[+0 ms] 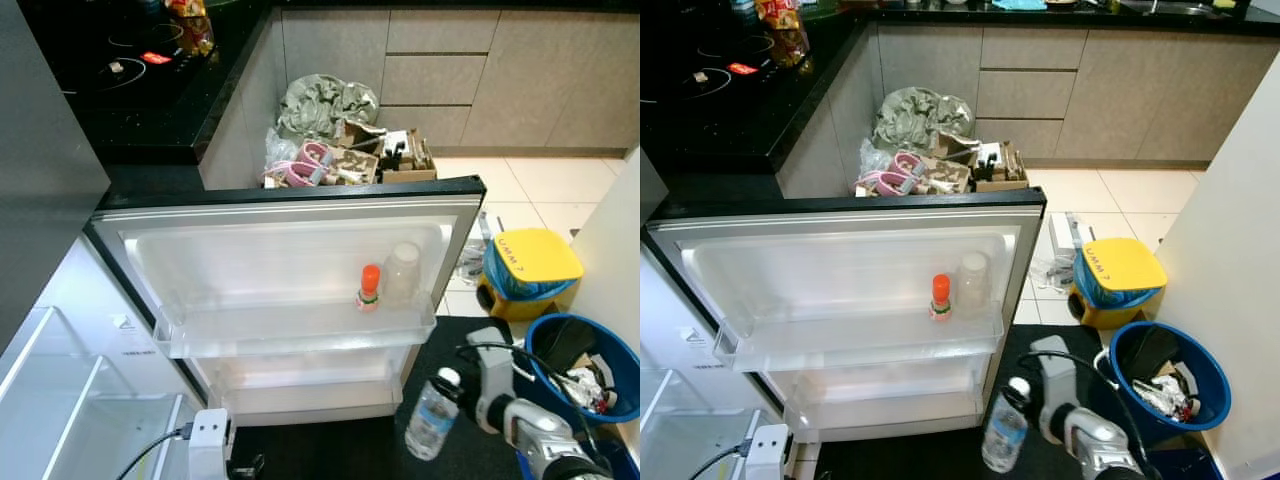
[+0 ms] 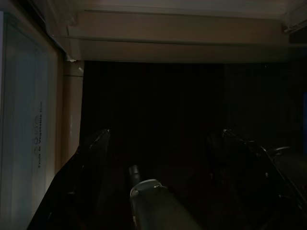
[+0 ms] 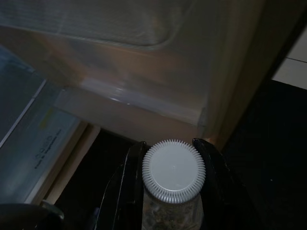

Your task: Restocking fridge

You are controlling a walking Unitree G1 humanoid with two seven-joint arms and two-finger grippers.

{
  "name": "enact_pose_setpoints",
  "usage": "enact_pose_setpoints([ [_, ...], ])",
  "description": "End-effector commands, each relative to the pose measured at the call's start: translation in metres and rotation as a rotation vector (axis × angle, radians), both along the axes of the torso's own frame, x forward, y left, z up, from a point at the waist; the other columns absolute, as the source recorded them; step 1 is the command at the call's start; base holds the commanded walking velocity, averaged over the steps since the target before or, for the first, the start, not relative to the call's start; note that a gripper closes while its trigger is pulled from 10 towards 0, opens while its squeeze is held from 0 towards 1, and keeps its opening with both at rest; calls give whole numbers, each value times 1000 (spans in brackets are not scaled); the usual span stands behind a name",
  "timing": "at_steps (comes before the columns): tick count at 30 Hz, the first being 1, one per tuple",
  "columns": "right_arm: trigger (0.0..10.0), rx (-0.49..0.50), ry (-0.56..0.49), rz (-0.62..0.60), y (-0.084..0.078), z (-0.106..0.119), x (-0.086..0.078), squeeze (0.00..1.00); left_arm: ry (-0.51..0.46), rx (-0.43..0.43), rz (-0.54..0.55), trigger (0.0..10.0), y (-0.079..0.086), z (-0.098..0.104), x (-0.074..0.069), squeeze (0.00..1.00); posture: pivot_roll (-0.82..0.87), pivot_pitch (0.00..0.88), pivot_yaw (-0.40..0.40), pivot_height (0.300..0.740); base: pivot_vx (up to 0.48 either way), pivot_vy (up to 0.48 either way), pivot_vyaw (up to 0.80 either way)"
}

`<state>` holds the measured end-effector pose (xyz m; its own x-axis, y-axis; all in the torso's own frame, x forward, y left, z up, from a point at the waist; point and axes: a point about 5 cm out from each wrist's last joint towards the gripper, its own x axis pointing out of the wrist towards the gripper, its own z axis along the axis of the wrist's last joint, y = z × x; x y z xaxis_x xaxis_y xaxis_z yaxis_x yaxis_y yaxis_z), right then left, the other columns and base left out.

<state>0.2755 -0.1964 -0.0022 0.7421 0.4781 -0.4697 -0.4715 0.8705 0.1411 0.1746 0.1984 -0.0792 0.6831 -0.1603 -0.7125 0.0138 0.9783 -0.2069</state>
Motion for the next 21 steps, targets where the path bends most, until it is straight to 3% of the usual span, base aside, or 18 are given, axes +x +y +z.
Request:
enact_pose_setpoints([
  [1, 10000, -6, -10, 16, 0, 1, 0, 0, 5, 9, 13, 10000, 6, 0, -3, 0, -20, 55, 15, 725, 0, 0, 0],
  [8, 10000, 4, -41, 76, 5, 6, 4, 0, 10, -3, 13, 10000, 4, -2, -7, 0, -17, 56, 11, 695, 0, 0, 0],
  [21, 10000, 59, -70, 195, 27, 8, 2, 0, 21, -20, 5, 10000, -2, -5, -11, 0, -22, 63, 10, 625, 0, 0, 0],
])
